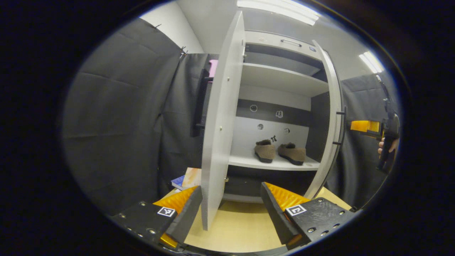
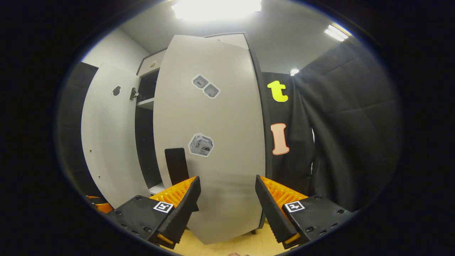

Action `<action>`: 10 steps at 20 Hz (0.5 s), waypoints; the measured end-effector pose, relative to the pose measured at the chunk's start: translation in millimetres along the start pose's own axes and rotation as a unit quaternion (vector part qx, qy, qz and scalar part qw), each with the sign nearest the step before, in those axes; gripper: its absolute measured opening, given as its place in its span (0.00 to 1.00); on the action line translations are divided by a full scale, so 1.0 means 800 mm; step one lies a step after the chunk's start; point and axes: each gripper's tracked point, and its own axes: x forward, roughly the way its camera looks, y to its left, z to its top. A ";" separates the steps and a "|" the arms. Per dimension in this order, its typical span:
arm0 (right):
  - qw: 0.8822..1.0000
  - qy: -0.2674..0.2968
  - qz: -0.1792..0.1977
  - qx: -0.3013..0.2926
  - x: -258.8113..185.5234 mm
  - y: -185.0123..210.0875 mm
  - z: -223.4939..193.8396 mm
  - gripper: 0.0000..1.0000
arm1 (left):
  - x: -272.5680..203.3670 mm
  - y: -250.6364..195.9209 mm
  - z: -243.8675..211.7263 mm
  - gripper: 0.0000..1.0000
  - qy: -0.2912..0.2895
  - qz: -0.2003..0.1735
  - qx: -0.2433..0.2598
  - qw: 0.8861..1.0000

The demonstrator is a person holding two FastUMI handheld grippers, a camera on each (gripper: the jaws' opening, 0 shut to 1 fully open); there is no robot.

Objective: Grab one shoe with the right hand and put it into the shoe cabinet, grab the other shoe with the left hand and put it into the shoe cabinet; then close the right door with the right hand and the left door with the left hand.

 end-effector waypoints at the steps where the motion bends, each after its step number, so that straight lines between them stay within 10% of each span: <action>1: 1.000 0.004 -0.001 0.000 -0.003 0.004 -0.007 0.94 | -0.002 0.013 -0.003 1.00 0.003 0.006 0.000 1.000; 10: 0.999 0.049 -0.010 -0.006 -0.020 0.031 -0.062 0.94 | 0.007 0.141 0.049 1.00 -0.034 0.080 0.017 0.996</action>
